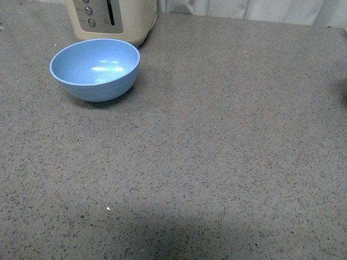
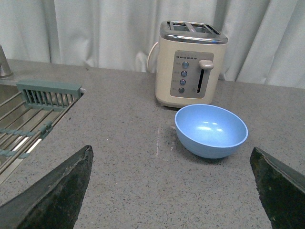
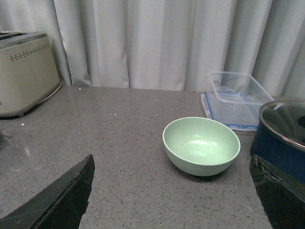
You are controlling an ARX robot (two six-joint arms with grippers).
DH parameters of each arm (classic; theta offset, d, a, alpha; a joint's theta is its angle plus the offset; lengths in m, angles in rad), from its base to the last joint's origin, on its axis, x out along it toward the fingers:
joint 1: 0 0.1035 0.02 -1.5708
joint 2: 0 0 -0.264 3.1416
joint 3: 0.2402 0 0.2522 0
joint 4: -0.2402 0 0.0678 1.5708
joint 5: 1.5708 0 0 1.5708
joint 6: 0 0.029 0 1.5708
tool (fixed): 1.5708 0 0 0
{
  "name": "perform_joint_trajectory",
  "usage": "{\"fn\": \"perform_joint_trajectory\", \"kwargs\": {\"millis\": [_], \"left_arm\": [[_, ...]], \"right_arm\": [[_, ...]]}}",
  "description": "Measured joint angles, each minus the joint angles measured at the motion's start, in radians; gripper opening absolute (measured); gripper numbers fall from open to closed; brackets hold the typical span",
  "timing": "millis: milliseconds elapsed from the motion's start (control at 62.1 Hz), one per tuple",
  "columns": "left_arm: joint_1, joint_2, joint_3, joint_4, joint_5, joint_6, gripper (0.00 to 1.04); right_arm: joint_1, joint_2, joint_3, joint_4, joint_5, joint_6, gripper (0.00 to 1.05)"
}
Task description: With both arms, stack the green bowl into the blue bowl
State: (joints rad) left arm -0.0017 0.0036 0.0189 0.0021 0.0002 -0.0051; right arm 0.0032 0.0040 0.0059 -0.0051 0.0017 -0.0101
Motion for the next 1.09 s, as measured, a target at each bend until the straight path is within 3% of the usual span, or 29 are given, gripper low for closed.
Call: {"fn": "perform_joint_trajectory", "kwargs": {"millis": [1095], "left_arm": [[0.000, 0.000, 0.000, 0.000, 0.000, 0.000, 0.98]], "right_arm": [[0.000, 0.000, 0.000, 0.000, 0.000, 0.000, 0.95]]}}
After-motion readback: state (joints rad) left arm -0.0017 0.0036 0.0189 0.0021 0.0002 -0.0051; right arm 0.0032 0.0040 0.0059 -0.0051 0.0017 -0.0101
